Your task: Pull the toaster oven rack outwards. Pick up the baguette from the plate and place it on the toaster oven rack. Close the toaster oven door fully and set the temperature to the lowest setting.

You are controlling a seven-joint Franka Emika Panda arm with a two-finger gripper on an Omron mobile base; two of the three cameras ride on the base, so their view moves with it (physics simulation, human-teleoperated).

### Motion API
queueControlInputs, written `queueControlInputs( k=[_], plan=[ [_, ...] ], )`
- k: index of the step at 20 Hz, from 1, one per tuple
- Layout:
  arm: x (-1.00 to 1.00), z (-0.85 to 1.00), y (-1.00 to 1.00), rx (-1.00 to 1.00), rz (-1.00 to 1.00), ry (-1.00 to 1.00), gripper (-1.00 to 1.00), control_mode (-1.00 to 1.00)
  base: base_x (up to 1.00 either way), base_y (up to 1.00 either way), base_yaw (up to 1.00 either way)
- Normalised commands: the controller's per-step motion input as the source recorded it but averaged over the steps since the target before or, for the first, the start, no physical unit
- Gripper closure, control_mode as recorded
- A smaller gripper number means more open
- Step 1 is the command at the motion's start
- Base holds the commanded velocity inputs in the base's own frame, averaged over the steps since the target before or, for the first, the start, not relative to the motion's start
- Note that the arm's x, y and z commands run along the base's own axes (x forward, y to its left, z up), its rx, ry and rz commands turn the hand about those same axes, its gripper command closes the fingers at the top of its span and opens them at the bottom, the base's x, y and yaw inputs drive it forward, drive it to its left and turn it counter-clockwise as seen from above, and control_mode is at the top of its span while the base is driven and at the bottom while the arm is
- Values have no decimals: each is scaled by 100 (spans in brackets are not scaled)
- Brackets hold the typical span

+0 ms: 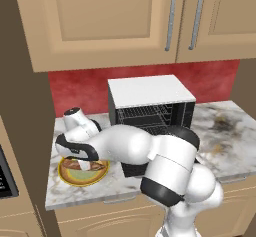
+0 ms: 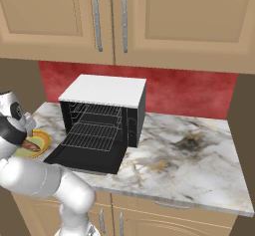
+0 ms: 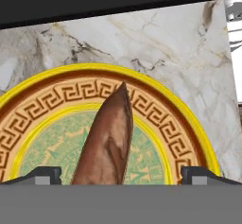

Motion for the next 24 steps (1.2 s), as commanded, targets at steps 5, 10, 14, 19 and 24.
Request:
queueControlInputs(
  k=[5, 10, 14, 19, 24],
  plan=[
    [7, -24, 14, 0, 0, 0, -100, -100, 0, 0, 0],
    [12, -16, 7, 0, 0, 0, -100, -100, 0, 0, 0],
    [13, -21, 7, 0, 0, 0, -100, -100, 0, 0, 0],
    [13, -31, 8, 0, 0, 0, -100, -100, 0, 0, 0],
    [12, -33, 3, 0, 0, 0, -100, -100, 0, 0, 0]
  ],
)
